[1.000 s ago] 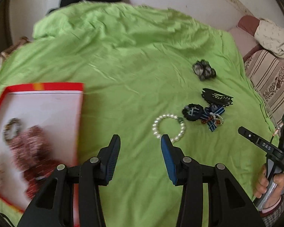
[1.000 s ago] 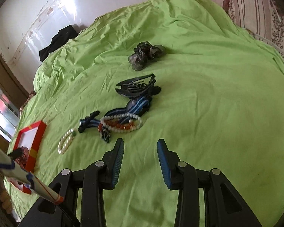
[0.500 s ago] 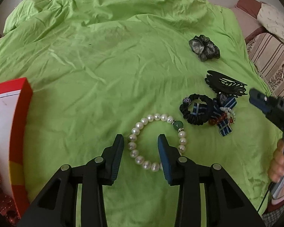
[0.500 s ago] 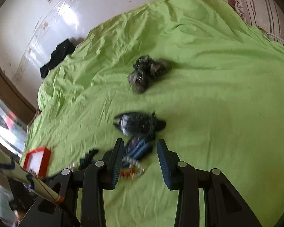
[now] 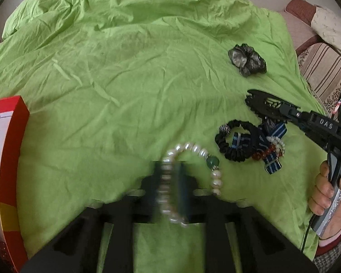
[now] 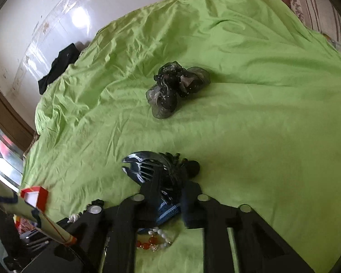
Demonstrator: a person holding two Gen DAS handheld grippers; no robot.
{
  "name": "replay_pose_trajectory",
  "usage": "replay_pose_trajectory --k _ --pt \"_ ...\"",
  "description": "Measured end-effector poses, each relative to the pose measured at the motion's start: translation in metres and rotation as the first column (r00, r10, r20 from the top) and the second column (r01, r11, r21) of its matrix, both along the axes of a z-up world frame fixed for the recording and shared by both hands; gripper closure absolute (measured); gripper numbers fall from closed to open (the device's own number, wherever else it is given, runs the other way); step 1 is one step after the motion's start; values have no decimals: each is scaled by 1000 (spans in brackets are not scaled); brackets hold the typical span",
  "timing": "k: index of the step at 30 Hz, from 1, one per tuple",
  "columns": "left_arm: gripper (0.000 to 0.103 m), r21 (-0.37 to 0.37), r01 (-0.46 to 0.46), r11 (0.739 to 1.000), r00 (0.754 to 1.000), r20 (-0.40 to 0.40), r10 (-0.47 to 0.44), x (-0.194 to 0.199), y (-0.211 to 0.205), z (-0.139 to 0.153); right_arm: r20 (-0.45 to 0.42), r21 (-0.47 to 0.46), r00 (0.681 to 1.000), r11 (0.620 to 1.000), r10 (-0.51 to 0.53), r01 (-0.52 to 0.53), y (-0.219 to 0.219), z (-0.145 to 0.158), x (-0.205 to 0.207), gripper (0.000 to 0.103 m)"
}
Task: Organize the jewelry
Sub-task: 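Grasp the pearl bracelet with the left tool while the right tool grasps the black claw clip, then carry the pearl bracelet and claw clip into the tray and open both tools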
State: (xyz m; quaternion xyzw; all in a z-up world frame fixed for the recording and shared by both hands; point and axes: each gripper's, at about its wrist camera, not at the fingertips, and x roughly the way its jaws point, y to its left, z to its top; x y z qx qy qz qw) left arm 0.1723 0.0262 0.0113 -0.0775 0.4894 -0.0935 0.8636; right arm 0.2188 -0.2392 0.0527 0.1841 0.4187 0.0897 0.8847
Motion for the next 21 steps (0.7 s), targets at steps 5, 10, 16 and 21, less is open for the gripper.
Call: replay_pose_trajectory --k 5,10,16,21 --pt "94 -16 -12 1000 1000 23 12 -13 3 16 55 -24 999 1000 -1 2 4 23 -11 94" --pt "94 -18 -13 1000 995 96 15 -44 12 54 143 -23 989 999 33 -30 18 63 -35 94" --pt "94 -35 -31 999 976 214 37 -94 41 109 204 -32 971 992 128 -124 56 96 -70 94" --pt "94 -68 -68 995 958 276 84 -125 80 138 219 -60 951 976 218 -210 97 109 -105 94"
